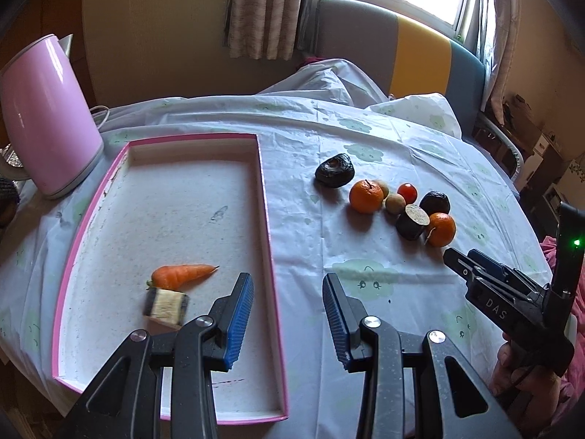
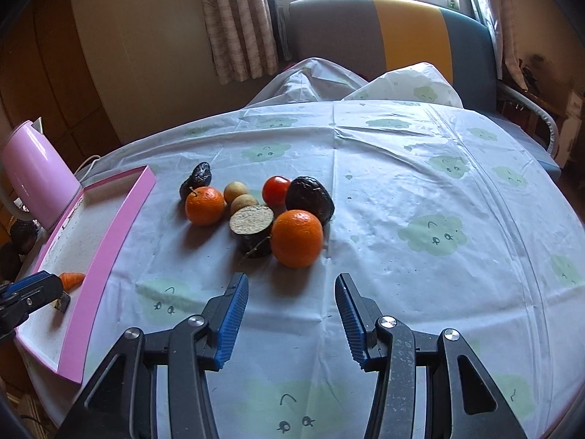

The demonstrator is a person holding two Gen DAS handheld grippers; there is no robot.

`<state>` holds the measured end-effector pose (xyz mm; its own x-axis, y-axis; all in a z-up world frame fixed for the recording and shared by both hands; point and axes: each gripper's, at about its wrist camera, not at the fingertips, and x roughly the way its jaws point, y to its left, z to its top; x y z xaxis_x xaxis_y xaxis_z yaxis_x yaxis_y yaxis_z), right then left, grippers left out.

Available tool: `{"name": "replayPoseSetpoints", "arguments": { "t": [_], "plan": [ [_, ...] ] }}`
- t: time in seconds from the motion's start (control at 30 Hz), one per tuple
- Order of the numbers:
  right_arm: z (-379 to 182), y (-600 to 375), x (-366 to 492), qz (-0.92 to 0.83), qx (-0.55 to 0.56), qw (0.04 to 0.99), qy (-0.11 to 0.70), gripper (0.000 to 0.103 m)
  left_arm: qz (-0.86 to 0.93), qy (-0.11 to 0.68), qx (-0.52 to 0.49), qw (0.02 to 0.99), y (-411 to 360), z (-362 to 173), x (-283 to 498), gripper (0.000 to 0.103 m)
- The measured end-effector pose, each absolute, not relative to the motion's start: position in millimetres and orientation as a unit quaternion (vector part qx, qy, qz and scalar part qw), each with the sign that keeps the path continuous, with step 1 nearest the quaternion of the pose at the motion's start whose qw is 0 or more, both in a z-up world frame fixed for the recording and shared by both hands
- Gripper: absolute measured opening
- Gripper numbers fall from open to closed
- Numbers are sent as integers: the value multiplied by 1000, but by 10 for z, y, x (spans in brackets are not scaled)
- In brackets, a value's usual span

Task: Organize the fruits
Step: 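Move left gripper to the mandarin while right gripper approaches the dark avocado, then grasp the mandarin with left gripper and place it in the tray while right gripper grasps the avocado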

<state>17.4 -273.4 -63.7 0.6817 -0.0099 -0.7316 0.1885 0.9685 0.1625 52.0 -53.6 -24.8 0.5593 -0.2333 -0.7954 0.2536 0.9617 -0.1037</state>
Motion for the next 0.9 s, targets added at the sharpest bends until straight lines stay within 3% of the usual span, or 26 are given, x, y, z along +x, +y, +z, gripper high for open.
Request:
{"name": "replayPoseSetpoints", "arguments": {
  "t": [0.67,0.7,0.73,0.9],
  "plan": [
    [-686,-3136,931,-44,175,897,404,49,-170,473,18,864,-878,-415,686,40],
    [-711,-3142,953,-35,181,895,405,39,-173,472,17,864,-899,-408,711,40],
    [-721,-3143,956,-34,180,896,404,36,-176,471,14,864,-929,-403,750,40],
    [-745,-3147,937,-28,174,901,397,35,-196,480,-9,855,-1122,-412,999,40]
  ]
}}
